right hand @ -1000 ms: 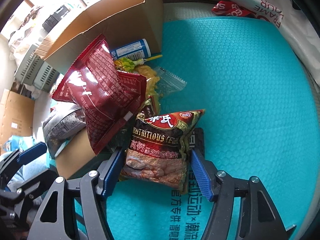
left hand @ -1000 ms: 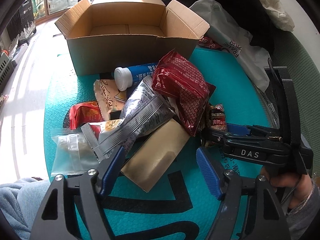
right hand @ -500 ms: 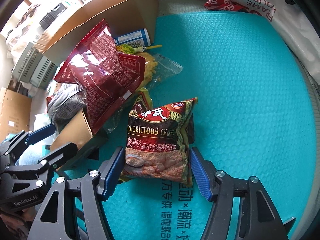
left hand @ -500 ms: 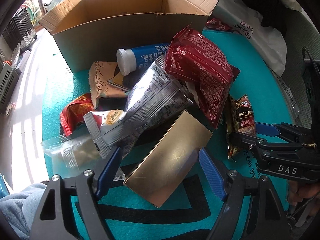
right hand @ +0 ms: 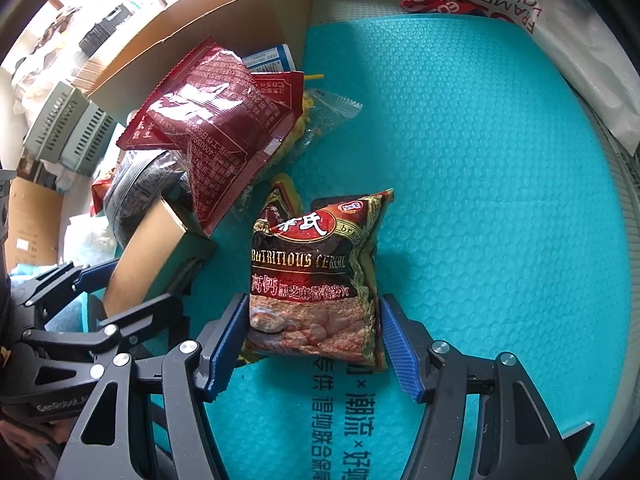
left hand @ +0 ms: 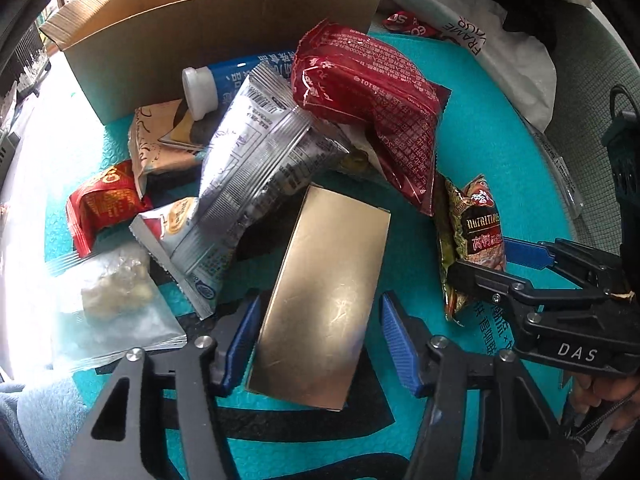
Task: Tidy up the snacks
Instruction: 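Grasp the cereal bag with the right tool while the left tool grasps the gold box, then lift the cereal bag and gold box and carry both toward the cardboard box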
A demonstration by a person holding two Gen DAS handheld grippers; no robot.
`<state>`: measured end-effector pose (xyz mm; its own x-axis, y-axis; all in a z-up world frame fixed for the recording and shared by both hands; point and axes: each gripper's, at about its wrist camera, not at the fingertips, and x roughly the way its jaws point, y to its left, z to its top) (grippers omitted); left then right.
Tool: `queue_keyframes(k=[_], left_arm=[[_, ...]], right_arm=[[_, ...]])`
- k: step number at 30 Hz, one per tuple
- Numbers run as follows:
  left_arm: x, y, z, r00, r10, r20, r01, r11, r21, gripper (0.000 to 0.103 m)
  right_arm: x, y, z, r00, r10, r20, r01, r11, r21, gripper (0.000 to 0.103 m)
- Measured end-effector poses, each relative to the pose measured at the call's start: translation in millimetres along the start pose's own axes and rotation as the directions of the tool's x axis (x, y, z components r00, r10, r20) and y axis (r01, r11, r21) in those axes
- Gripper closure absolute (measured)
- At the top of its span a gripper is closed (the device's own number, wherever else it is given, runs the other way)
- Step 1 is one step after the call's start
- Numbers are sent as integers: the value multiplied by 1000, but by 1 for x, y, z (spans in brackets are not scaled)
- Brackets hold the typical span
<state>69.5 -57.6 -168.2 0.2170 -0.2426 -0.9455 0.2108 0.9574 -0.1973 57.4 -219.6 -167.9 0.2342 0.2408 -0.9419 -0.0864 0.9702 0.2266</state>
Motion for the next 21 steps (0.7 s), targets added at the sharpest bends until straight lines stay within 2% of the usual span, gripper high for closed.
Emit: queue_keyframes(k=[11,14,18,21], left_arm=[[15,-14,6,999,39,16,-39,999,17,55],[20,-25,12,997,72,30,-74,996,54,55],[27,-38,19,992,119,36,-122,988,98,55],[27,-39,20,992,113,48,-117,989,92,55]], right_arm=[[-5,-8,-25,1000,-3,-17,3,1000,-8,37],[-2,-8,-22,1000,-3,-24,3,1000,-1,36],[6,3,-9,1000,-17,-21,17,1000,-5,28],[11,11,-3,999,-38,-20,38,999,-12,28]])
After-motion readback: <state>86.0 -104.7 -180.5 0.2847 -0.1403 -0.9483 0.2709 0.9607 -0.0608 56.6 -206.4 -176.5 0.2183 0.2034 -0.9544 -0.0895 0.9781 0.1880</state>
